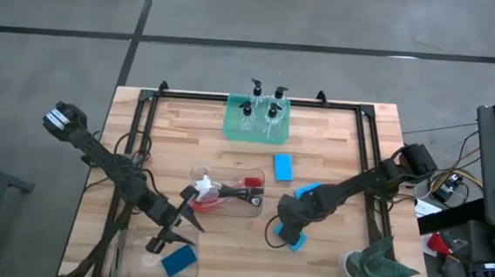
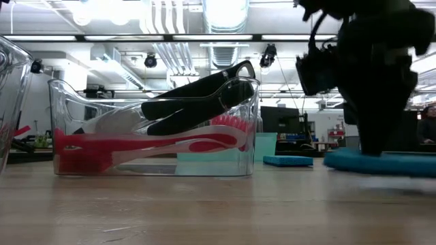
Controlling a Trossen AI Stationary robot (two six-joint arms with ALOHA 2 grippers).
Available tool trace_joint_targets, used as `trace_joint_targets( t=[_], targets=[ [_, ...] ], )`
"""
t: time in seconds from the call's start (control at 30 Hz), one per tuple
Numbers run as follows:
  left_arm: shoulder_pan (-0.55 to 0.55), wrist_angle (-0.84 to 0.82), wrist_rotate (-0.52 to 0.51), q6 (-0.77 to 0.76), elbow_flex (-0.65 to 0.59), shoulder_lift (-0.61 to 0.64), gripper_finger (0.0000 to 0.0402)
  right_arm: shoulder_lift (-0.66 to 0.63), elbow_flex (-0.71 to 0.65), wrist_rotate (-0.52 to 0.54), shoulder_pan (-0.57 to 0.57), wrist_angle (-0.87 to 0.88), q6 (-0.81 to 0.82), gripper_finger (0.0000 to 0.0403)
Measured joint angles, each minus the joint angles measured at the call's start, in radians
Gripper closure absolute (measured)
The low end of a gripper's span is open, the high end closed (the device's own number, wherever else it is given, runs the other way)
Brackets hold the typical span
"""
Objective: Pick & Place Kitchen Sink Supplies
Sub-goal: Put the blue sponge into the bottom transparent bin
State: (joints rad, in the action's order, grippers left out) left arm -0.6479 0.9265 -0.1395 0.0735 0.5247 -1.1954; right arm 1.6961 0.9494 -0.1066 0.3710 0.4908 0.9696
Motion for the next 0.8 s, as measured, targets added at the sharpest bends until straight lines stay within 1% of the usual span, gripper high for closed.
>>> trace_joint_targets(
  t=[0.13,0.3,0.37,0.43,0.53,0.6,0.67,0.73,0.8],
  targets=[
    [0.0,-0.001,-0.084,0.035,-0.005,-0.001,0.0229,-0.029,0.031,-0.003,0.001,-0.002,-0.005,0.0394],
    [0.0,-0.053,-0.199,0.05,-0.006,-0.002,0.0229,-0.076,0.101,-0.003,0.019,-0.008,-0.042,0.0394],
    [0.0,-0.057,-0.237,0.05,-0.006,-0.002,0.0229,-0.092,0.138,0.018,0.027,-0.01,-0.078,0.0394],
    [0.0,-0.062,-0.266,0.05,-0.006,-0.002,0.0229,-0.1,0.181,0.067,0.034,-0.015,-0.123,0.0394],
    [0.0,-0.065,-0.298,0.049,-0.006,-0.002,0.0229,-0.102,0.251,0.164,0.044,-0.012,-0.205,0.0394],
    [0.0,-0.066,-0.318,0.039,-0.006,-0.002,0.0229,-0.101,0.301,0.268,0.05,-0.014,-0.273,0.0394],
    [0.0,-0.068,-0.341,0.038,-0.006,-0.002,0.0229,-0.095,0.348,0.39,0.054,-0.015,-0.344,0.0394],
    [0.0,-0.068,-0.37,0.037,-0.006,-0.002,0.0229,-0.089,0.385,0.539,0.059,-0.018,-0.409,0.0394],
    [0.0,-0.07,-0.4,0.032,-0.006,-0.002,0.0229,-0.08,0.41,0.677,0.065,-0.069,-0.479,0.0394]
  ],
)
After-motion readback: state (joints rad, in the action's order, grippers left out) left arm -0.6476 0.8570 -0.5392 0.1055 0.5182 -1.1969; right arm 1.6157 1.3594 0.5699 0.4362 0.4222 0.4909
